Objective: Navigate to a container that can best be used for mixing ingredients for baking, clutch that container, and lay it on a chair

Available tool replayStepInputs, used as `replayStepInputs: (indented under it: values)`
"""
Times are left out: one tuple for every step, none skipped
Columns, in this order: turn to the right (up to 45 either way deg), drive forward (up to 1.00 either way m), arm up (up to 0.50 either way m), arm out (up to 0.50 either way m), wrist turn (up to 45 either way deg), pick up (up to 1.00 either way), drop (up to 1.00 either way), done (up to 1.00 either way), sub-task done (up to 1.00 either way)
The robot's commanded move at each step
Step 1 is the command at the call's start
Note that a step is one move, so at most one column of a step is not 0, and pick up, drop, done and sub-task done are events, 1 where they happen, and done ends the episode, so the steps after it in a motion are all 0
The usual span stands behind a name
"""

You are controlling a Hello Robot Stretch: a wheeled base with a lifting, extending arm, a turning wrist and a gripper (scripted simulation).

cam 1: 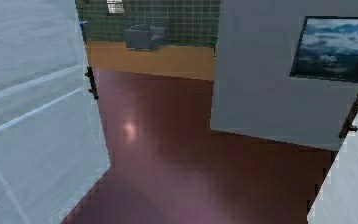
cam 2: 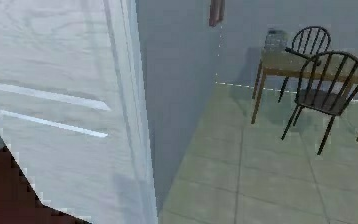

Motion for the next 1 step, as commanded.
replayStepInputs:
  values:
    - [0.0, 1.00, 0.00, 0.00, 0.0, 0.00, 0.00, 0.00, 0.00]
